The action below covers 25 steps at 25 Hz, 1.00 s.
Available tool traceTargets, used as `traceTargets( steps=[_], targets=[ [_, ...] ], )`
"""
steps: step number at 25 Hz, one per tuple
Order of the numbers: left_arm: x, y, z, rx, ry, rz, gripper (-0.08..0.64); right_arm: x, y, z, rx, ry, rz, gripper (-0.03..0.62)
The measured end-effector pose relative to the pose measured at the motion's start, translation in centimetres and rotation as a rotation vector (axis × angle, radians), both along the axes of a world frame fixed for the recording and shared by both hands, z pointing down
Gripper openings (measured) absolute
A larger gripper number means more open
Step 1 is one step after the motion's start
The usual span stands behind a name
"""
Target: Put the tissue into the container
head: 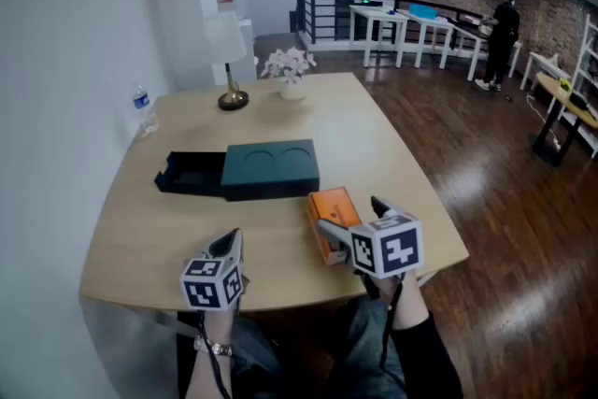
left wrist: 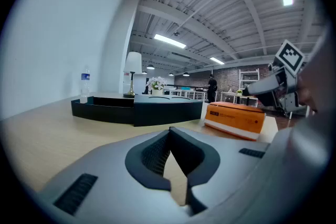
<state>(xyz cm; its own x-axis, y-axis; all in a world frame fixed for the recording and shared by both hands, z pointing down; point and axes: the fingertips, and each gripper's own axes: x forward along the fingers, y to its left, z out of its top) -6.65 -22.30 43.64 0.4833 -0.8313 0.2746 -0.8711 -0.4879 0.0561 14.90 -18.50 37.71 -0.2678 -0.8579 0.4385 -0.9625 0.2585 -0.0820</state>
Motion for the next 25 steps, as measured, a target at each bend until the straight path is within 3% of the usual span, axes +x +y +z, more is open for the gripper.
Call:
traceTargets(
  steps=[6,12,19,25],
  targets=[
    [-0.2,0.3,0.1,-0.001,0.007,-0.001,-0.006,-1.7,-1.5,2.6,-0.126,0.157,0.006,0.512],
    [0.1,0.4,0.1,0.002,0.006,0.012,-0.006,-1.6,-1.7,5.5,-0.228,0.239,-0.014,0.511],
    [0.3,0.6,0.0,0.006,0.009,0.033,-0.006,-1.5,-1.3,5.9,-0.174,0.185,-0.038,0.444],
    [0.5,1.0,-0.3,0.003,0.006,0.065,-0.006,-2.7,-0.2,3.4,-0.113,0.207,-0.142,0.413]
  ],
)
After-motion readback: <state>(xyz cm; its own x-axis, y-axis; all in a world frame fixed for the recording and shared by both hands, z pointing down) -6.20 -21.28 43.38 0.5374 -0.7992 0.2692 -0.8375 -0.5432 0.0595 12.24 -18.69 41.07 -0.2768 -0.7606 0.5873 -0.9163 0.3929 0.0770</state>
